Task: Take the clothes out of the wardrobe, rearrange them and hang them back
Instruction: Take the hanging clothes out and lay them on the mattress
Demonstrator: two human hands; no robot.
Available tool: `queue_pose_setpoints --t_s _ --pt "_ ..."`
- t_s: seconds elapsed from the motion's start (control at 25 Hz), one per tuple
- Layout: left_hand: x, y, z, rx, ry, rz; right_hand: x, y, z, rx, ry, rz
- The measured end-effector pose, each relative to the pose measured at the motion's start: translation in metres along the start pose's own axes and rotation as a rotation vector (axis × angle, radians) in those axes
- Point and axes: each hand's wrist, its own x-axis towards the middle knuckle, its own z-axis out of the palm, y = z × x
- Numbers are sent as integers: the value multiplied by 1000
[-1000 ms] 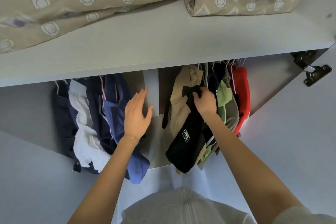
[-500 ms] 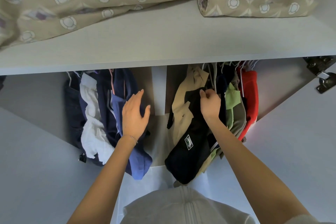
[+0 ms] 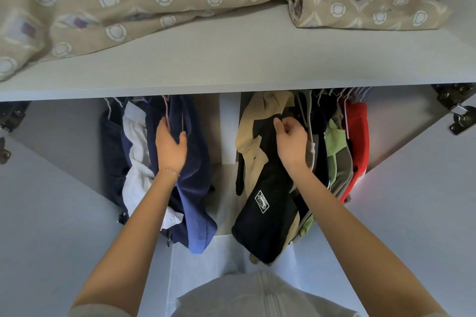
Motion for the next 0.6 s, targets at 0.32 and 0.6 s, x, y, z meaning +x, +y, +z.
queue_pose_setpoints --t_s 0.32,0.6 --pt "45 4 4 -399 -163 -336 -8 4 4 -14 3 -3" --pt "20 42 30 -544 -441 -237 -14 9 -9 -56 -24 15"
